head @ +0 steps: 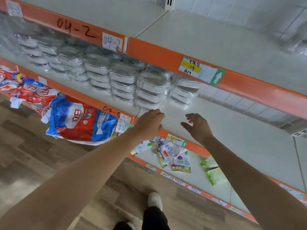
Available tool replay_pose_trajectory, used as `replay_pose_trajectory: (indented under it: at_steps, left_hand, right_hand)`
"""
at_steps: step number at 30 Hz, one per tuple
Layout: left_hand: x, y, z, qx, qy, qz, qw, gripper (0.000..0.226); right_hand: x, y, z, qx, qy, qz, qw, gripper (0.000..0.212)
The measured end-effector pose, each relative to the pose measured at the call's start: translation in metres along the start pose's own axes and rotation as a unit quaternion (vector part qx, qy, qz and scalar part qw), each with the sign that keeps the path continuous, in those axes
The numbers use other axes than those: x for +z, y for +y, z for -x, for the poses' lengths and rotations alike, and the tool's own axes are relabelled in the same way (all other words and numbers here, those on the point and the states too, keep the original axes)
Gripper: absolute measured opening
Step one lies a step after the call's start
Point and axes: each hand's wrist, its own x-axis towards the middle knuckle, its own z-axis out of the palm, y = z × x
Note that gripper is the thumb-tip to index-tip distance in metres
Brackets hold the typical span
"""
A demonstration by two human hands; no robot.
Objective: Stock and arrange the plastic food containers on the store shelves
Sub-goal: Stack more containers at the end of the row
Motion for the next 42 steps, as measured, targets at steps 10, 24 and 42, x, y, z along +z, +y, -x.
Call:
replay_pose_trajectory:
  at_steps: [10,24,42]
  left_hand:
    - [0.097,-0.016,-0.112,0.005,0.051,0.035,0.998,0.046]
    - [0.105,-0.020,-0.141,0.046,0.247,0.022,0.968,0.038]
    - [0.068,0.041,-0.083,0.179,0.181,0.091,0.963,0.038]
  right_hand:
    - [0.072,0.105,-0.132,0.124,0.057,-0.163,0.977,0.082]
    - [0.091,0.125,-0.190,0.113,0.100,-0.243,0.958,0.057]
    - [0.063,0.135,-0.005,0.131,0.021,-0.247,0.960,0.110]
